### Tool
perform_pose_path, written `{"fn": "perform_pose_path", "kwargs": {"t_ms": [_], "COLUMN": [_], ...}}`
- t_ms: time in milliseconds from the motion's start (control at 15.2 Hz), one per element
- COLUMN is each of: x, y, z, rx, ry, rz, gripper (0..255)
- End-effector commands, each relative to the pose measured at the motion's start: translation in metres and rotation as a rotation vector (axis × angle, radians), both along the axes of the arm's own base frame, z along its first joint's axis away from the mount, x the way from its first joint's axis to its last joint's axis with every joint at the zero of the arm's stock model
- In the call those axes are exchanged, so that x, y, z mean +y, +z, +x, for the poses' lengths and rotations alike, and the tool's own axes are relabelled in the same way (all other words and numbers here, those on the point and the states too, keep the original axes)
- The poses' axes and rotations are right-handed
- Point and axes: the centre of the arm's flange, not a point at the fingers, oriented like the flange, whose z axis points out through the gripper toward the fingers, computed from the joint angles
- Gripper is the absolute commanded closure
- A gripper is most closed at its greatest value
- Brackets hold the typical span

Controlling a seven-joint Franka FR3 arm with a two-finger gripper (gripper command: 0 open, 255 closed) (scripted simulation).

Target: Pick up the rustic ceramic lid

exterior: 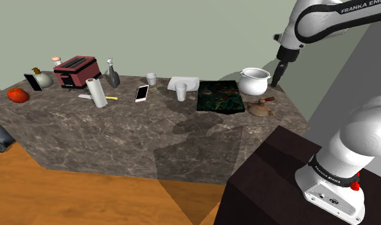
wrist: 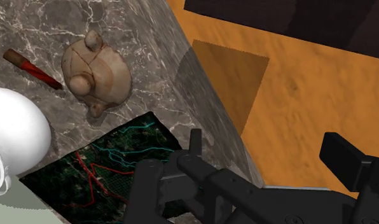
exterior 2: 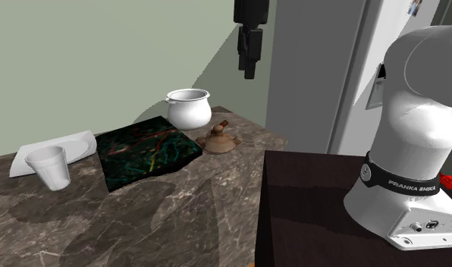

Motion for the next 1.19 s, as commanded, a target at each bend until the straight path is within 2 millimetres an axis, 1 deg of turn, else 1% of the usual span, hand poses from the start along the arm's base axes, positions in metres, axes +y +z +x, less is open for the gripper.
{"fn": "perform_pose_path", "kwargs": {"t_ms": [0,528,1122], "x": [-0.020,-0.093,-0.177], "y": [-0.022,-0.092,-0.168], "z": [0.002,0.019,0.045], "rx": [-0.009,-0.037,-0.069], "ry": [0.015,0.067,0.126], "rz": [-0.007,-0.030,-0.055], "gripper": [0,0,0]}}
